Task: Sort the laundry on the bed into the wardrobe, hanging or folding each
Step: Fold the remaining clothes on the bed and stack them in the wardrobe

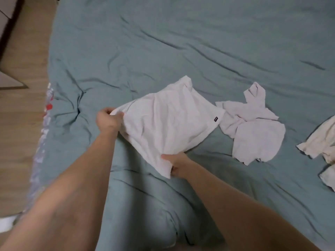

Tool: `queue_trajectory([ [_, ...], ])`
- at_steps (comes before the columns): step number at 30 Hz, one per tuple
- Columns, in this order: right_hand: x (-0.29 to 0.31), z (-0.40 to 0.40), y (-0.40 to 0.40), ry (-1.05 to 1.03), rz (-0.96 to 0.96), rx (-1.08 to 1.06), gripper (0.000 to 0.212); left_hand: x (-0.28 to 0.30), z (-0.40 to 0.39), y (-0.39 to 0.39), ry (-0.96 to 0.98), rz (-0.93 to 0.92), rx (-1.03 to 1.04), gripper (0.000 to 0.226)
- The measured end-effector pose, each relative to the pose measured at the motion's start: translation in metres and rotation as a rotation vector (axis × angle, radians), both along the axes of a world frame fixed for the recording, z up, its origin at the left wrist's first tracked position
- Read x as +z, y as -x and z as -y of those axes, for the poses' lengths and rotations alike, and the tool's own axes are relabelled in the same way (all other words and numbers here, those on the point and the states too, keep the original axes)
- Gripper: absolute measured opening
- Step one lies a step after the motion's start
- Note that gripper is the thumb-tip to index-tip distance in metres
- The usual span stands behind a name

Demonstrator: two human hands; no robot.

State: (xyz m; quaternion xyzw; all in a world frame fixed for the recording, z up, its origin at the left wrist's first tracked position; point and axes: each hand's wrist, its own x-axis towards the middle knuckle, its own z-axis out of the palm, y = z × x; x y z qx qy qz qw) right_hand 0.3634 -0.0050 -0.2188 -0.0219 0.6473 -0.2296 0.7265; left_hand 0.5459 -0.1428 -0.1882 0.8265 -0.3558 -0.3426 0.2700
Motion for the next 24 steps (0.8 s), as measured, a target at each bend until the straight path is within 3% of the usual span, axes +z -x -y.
queue_trajectory([
  [1,0.004,0.001,-0.007,-0.008,-0.004,0.133,0.022,-0.008,-0.007,-0.006,0.006,-0.017,0.070,0.026],
  [2,0.009,0.003,-0.006,-0.004,-0.081,0.323,0.028,-0.015,-0.018,-0.008,-0.021,-0.036,0.124,0.037],
  [4,0.016,0.016,0.009,0.103,-0.538,0.749,0.051,-0.029,-0.043,-0.003,-0.123,-0.096,0.218,0.061],
  [6,0.020,0.034,0.032,0.321,-0.982,0.828,0.053,-0.043,-0.065,0.010,-0.209,-0.155,0.265,0.076],
  [8,0.016,0.061,0.057,0.544,-1.153,0.751,0.044,-0.052,-0.081,0.028,-0.250,-0.191,0.273,0.087],
  [10,0.004,0.091,0.078,0.681,-1.171,0.678,0.035,-0.061,-0.089,0.044,-0.251,-0.203,0.284,0.092],
  [11,-0.006,0.106,0.087,0.707,-1.177,0.691,0.040,-0.067,-0.090,0.050,-0.235,-0.209,0.303,0.091],
  [16,-0.044,0.158,0.119,0.573,-1.125,0.738,0.108,-0.082,-0.085,0.068,-0.138,-0.225,0.400,0.071],
  [19,-0.061,0.175,0.132,0.440,-0.965,0.762,0.125,-0.081,-0.082,0.076,-0.089,-0.230,0.455,0.064],
  [21,-0.066,0.184,0.140,0.390,-0.924,0.760,0.122,-0.084,-0.082,0.077,-0.058,-0.266,0.454,0.056],
  [24,-0.063,0.193,0.144,0.454,-0.778,0.644,0.088,-0.085,-0.087,0.074,-0.046,-0.314,0.402,0.049],
])
